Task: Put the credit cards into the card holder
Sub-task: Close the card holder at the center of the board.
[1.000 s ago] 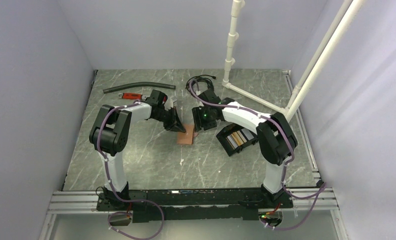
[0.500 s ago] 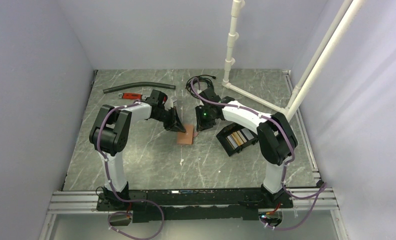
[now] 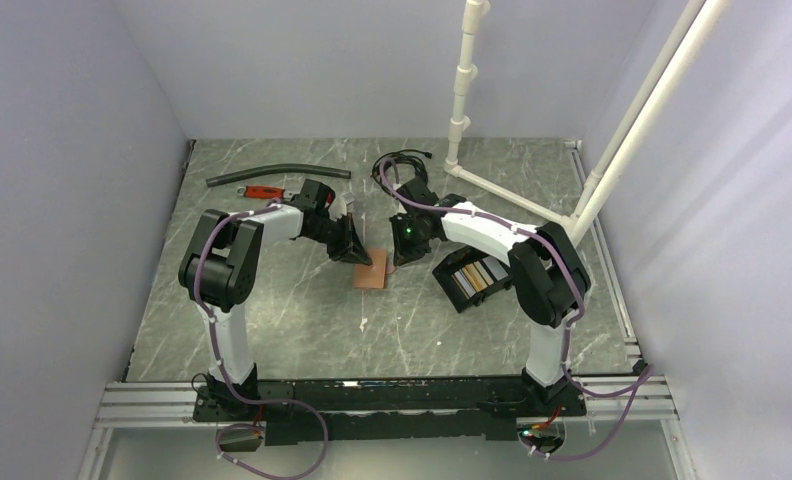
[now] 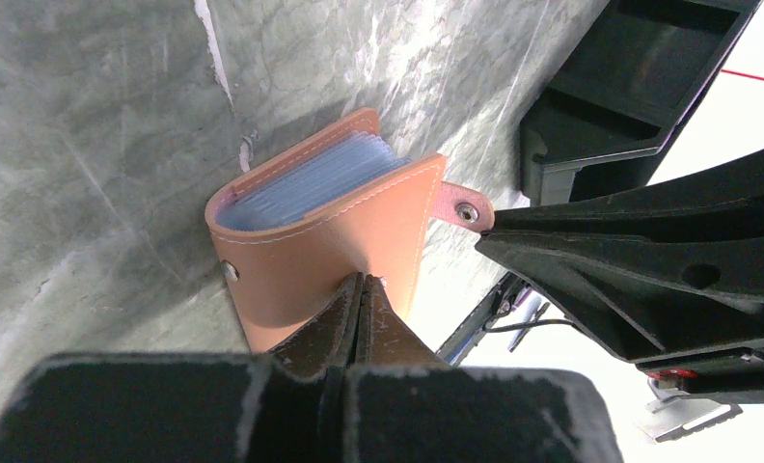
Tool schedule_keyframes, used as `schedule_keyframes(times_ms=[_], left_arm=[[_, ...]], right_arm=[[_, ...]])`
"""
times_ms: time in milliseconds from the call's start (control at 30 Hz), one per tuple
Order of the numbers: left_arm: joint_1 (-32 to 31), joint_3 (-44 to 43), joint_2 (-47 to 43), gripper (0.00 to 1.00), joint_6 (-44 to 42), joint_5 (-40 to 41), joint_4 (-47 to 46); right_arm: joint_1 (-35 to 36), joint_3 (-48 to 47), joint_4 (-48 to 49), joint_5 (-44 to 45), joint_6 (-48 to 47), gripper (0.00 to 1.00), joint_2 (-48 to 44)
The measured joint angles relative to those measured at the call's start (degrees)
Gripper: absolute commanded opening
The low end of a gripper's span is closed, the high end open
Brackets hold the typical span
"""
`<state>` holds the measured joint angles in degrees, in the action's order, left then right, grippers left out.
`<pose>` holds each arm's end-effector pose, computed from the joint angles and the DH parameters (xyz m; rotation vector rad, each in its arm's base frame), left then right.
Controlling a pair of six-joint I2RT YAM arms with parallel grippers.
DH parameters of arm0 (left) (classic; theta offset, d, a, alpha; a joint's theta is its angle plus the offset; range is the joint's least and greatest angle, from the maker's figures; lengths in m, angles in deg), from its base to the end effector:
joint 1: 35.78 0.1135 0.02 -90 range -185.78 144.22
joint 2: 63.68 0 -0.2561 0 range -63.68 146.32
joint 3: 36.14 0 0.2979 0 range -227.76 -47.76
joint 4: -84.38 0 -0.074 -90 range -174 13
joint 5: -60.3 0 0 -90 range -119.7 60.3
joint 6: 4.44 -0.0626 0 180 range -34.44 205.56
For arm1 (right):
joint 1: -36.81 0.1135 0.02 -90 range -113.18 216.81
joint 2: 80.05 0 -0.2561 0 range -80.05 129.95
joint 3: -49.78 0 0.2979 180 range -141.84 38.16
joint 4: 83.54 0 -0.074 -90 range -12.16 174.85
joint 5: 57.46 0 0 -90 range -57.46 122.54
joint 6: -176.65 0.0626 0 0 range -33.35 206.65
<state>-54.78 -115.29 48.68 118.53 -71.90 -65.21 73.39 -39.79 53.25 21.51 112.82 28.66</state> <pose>0.3836 -0.1765 0.0793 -0.0888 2.7969 -1.2529 0.3514 0.2757 0.1384 -0.3168 2.7525 0.5832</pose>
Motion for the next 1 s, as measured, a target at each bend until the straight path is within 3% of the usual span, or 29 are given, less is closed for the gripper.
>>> schedule_keyframes(times_ms=[533,767,1000], left_arm=[[-0.11,-0.02,0.0,0.0,-0.39,0.0,0.0],[-0.22,-0.11,0.0,0.0,-0.48,0.09,0.15],[-0.22,-0.13,0.0,0.0,-0.61,0.11,0.17]], right_arm=[[0.0,-0.02,0.11,0.02,-0.04,0.18,0.66],[0.0,-0.07,0.24,0.02,-0.09,0.01,1.11],[0.0,0.42,2.64,-0.7,-1.84,0.0,1.01]])
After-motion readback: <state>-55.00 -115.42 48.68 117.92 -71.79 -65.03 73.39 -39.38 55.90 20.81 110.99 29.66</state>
